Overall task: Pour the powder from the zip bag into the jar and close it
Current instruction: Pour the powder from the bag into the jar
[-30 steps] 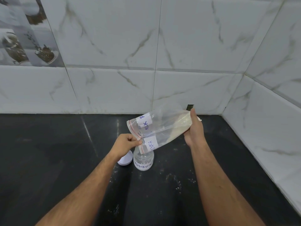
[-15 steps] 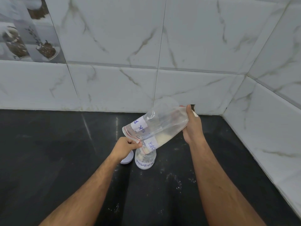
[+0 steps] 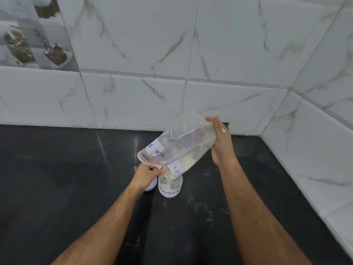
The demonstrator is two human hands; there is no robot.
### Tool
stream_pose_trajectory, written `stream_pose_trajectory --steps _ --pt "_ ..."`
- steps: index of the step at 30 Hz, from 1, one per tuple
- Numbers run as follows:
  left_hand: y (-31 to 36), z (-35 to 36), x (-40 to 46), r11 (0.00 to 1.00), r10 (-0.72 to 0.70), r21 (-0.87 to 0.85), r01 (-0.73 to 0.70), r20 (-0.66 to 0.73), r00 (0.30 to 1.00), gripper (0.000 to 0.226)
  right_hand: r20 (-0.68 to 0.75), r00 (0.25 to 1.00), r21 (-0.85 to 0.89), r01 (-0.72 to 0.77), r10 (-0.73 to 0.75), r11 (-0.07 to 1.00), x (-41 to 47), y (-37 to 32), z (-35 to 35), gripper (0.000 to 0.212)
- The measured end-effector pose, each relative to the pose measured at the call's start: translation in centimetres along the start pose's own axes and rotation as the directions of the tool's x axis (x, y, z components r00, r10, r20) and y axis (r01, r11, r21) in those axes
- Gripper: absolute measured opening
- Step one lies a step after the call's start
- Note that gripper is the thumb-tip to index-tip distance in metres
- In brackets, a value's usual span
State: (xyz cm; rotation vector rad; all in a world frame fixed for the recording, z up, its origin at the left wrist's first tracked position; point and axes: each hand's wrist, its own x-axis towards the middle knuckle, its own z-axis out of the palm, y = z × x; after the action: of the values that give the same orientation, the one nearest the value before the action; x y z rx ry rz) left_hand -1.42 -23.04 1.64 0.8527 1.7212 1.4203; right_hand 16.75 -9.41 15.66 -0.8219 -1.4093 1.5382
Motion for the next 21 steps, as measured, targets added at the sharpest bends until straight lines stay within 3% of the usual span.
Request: stream_pose_trajectory --steps 3,8,18,21 --pt "-0.7 -0.1 -0.2 1.000 -0.019 -0.024 0.019 0.000 1.000 0.013 -0.019 0.998 0.128 -0.055 0.057 0.990 -0.7 0.3 0.0 0.088" --pt "-1.4 0.2 0.1 0.999 -0.047 -0.016 0.047 -0.010 0.999 0.028 -0.047 0.995 0.252 -0.073 0.088 0.965 -1.0 0.6 -0.1 0.096" --pt "-1.9 0.2 0.3 0.998 -0.051 -0.022 0.051 -0.031 0.998 0.042 0.003 0.997 0.217 -0.081 0.083 0.973 -1.8 0.4 -0.1 0.097" --pt "-2.2 0.1 0.4 0.999 -0.052 -0.005 0.052 -0.026 0.998 0.033 -0.090 0.996 0.168 -0.001 0.016 0.986 -2.3 0.3 0.3 0.100"
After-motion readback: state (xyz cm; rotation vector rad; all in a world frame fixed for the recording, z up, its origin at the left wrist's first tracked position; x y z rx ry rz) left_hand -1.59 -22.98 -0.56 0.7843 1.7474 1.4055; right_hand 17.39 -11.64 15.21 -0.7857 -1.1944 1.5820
